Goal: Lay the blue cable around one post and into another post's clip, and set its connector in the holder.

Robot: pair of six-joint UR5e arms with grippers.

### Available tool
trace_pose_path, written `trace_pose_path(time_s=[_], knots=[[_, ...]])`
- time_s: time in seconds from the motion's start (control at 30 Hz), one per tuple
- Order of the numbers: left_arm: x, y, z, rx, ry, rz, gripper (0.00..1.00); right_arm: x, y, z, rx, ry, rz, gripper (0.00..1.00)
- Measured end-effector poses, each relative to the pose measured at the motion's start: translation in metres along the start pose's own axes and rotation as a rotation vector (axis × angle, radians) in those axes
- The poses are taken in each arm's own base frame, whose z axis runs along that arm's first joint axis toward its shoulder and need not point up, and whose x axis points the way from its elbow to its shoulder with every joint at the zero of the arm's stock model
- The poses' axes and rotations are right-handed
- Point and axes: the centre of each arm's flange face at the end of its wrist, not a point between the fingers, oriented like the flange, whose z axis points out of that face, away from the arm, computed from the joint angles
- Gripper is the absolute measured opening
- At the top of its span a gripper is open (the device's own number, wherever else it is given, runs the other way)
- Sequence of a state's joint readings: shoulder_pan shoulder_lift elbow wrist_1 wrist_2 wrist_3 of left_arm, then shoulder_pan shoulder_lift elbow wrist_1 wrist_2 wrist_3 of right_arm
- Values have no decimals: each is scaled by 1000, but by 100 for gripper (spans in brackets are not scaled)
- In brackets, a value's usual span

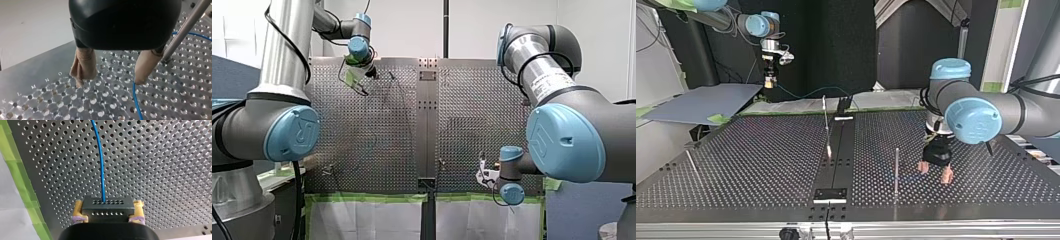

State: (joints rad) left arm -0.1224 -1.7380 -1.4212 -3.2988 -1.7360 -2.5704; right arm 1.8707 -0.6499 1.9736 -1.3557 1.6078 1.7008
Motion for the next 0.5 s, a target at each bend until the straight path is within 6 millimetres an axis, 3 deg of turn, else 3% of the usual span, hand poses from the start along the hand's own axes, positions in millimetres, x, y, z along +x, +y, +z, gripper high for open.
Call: trace_pose_path(time_s=[0.5], knots=[[19,0,-15,-38,134,-8,100,0,0,0,0,-3,-1,0]])
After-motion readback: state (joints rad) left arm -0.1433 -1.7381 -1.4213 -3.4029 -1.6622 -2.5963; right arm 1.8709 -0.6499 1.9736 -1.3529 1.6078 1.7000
